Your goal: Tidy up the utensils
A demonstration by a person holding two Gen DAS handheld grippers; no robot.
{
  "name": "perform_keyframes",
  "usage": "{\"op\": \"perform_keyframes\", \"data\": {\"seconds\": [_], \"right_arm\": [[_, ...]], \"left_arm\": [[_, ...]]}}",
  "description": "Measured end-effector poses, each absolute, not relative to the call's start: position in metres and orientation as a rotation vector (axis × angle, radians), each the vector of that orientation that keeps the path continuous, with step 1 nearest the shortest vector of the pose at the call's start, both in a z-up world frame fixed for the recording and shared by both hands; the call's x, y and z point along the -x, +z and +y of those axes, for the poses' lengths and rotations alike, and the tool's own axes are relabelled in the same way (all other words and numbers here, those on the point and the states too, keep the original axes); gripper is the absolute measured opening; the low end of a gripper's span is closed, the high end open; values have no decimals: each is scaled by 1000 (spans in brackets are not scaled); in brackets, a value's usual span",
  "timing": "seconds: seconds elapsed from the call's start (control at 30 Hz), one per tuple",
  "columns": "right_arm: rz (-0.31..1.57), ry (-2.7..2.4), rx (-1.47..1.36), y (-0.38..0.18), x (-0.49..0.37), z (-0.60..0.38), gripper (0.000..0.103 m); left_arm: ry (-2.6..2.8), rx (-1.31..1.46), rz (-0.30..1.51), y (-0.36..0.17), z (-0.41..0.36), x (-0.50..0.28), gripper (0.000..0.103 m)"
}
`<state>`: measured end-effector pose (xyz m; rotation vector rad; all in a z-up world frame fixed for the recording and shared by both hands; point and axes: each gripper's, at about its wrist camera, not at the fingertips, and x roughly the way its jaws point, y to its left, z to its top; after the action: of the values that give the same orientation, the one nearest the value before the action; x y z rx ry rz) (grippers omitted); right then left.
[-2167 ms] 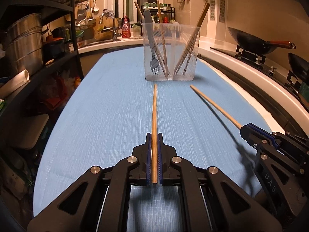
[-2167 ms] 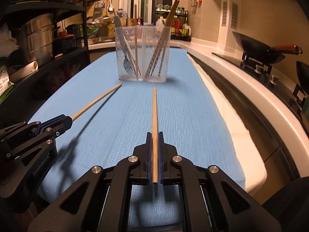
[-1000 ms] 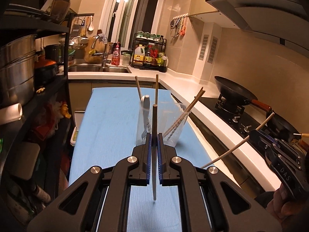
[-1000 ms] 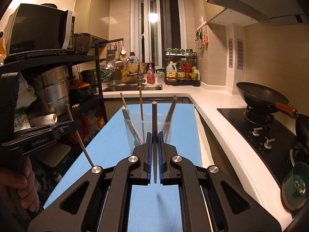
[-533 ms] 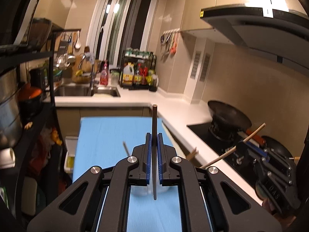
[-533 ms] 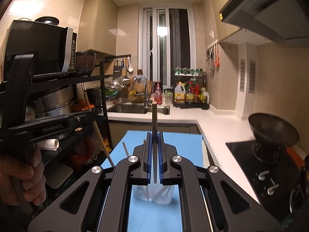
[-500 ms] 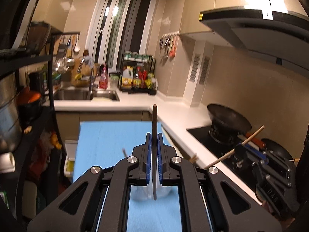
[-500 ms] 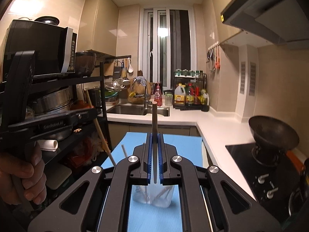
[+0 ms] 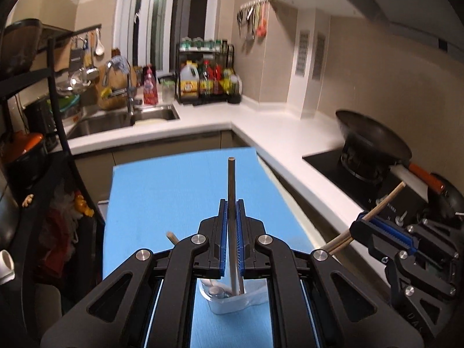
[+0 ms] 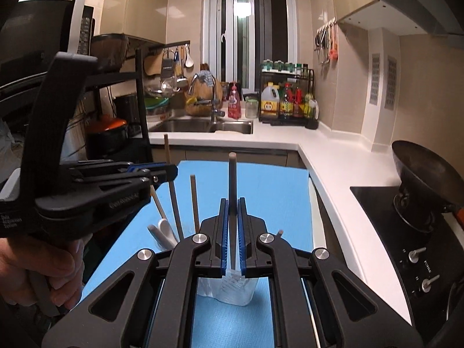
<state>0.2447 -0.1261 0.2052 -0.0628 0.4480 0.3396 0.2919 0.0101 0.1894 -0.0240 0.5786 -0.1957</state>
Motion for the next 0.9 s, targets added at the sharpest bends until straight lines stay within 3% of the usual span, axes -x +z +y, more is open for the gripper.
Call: {"op": "perform_keyframes", "data": {"seconds": [0.07, 0.1, 0.17, 0.27, 0.47, 0.53, 0.6, 0.7, 0.9], "right_arm": [[458, 339, 67, 201, -243, -128, 21], [453, 337, 64, 201, -241, -130, 25], [449, 335, 57, 201, -238, -133, 27], [428, 326, 48, 203, -227, -141, 30], [371, 303, 23, 193, -185, -161, 51], [365, 278, 11, 181, -170, -168, 65], [379, 255, -5, 168, -160, -173, 78], [383, 197, 7, 140, -150, -175, 98], [491, 101, 22, 97, -163, -176, 98]], "left_arm": [[-201, 27, 602, 182, 11, -294, 12], [-204, 34, 600, 182, 14, -293, 26], [-208, 46, 574, 186, 19, -284, 38], [-202, 62, 538, 194, 29, -268, 38], [-163, 106, 481, 188, 48, -219, 42], [-140, 112, 463, 176, 52, -198, 53], [-113, 119, 444, 156, 54, -176, 72], [-62, 144, 458, 116, 53, -156, 79], [-15, 76, 491, 76, 32, -147, 91]]}}
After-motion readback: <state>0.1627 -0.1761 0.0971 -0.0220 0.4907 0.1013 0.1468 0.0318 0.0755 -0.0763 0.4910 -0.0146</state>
